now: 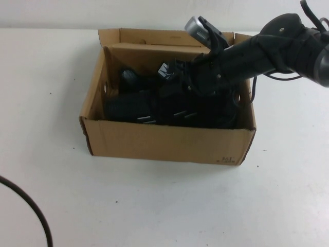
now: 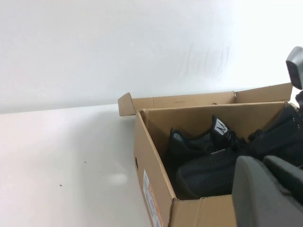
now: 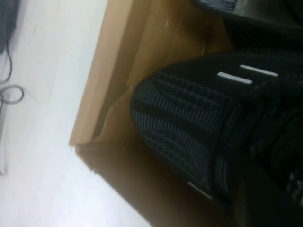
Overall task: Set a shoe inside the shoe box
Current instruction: Place the shoe in the shoe box
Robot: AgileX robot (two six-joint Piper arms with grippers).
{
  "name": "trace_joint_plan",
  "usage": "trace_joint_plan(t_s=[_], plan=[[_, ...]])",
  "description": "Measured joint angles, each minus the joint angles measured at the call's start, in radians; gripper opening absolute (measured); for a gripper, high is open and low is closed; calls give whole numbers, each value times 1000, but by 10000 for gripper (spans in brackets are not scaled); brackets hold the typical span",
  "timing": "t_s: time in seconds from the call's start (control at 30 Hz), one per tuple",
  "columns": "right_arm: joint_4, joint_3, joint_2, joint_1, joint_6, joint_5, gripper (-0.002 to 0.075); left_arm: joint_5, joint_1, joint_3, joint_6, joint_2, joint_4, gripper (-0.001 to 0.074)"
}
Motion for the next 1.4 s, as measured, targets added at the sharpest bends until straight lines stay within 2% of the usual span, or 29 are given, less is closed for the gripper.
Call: trace_joint_plan(t_s=[0.07,0.13,0.3,0.37,0.5,0.77,1.03,1.2,1.4], plan=[[6,0,0,0,-26,18,50,0,0,0,0,0,0,-1],[18,0,0,0,-46,29,128,-1,0,0,0,0,0,-1],[108,-5,0,0,-97,36,398,-1,0,0,0,0,0,-1],[141,-18,2,0,-121,36,438,-1,0,0,0,0,0,-1],[160,-57,2,0,-121,36,457,-1,0,0,0,0,0,-1],[102,-68,4,0,65,44,459,-1,0,0,0,0,0,-1],[-101,-68,4,37,240,26,459,-1,0,0,0,0,-1,-1],[-211,-68,4,88,307,-9,459,-1,0,0,0,0,-1,-1],[-317,-68,24,94,370,-11,459,-1,0,0,0,0,-29,-1]])
